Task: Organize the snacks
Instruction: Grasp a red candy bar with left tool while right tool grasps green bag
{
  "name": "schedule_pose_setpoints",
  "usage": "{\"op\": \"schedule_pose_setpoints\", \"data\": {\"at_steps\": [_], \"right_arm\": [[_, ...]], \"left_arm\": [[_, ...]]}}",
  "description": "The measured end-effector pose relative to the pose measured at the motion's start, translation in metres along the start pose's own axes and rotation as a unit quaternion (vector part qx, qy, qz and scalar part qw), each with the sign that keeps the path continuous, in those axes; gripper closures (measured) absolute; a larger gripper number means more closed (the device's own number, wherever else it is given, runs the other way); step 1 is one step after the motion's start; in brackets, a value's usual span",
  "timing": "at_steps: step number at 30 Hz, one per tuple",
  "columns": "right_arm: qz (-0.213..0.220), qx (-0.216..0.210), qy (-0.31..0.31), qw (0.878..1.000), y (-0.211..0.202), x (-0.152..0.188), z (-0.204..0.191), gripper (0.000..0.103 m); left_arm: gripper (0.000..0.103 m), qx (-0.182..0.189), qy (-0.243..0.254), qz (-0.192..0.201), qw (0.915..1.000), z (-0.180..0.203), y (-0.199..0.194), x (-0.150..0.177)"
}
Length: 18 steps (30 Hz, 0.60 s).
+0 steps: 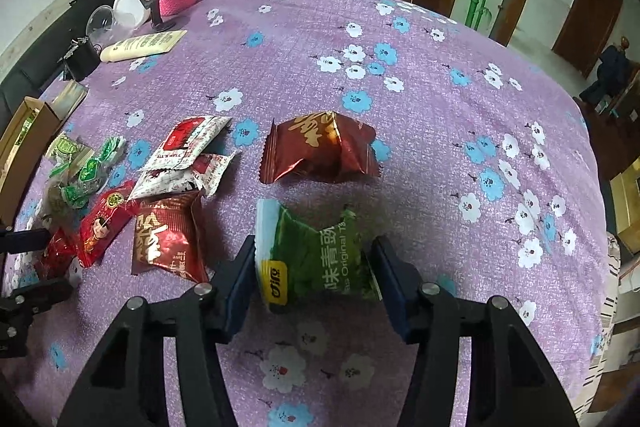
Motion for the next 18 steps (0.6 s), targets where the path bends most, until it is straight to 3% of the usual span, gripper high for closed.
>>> {"op": "schedule_pose_setpoints", "data": {"at_steps": [1, 3, 5, 9, 18], "right_arm": [[0.000, 0.000, 0.000, 1.000, 0.000, 0.000, 0.000, 0.048], [0.001, -0.001, -0.003, 1.000, -0.001, 0.000, -0.001, 0.051], [0.001, 0.000, -0.003, 1.000, -0.002, 0.001, -0.001, 0.052], [0.003, 0.005, 0.002, 1.000, -0.004, 0.001, 0.000, 0.056], [-0.005, 0.005, 0.014, 1.000, -0.021, 0.018, 0.000, 0.057]], "left_arm": [[0.041, 0.002, -0.009, -0.005, 0.9999, -0.002, 0.001, -0.001], [0.054, -0.009, -0.013, -0.008, 0.9998, -0.006, 0.000, -0.003], [0.082, -0.026, 0.003, -0.009, 0.9996, -0.010, -0.001, -0.002], [0.084, -0.007, -0.021, -0.012, 0.9997, -0.015, -0.005, 0.002], [0.084, 0.007, -0.009, -0.008, 0.9999, 0.001, -0.016, 0.020]]}}
Point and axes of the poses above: each gripper's, at about its wrist camera, not at the fingertips, and y roughly the way its jaws point, z to its right, x to its underside, the point moved 9 cm from there along y, roughly the way its jaws point, and after that the axes turned 14 degrees about z, right-handed, at the moved point
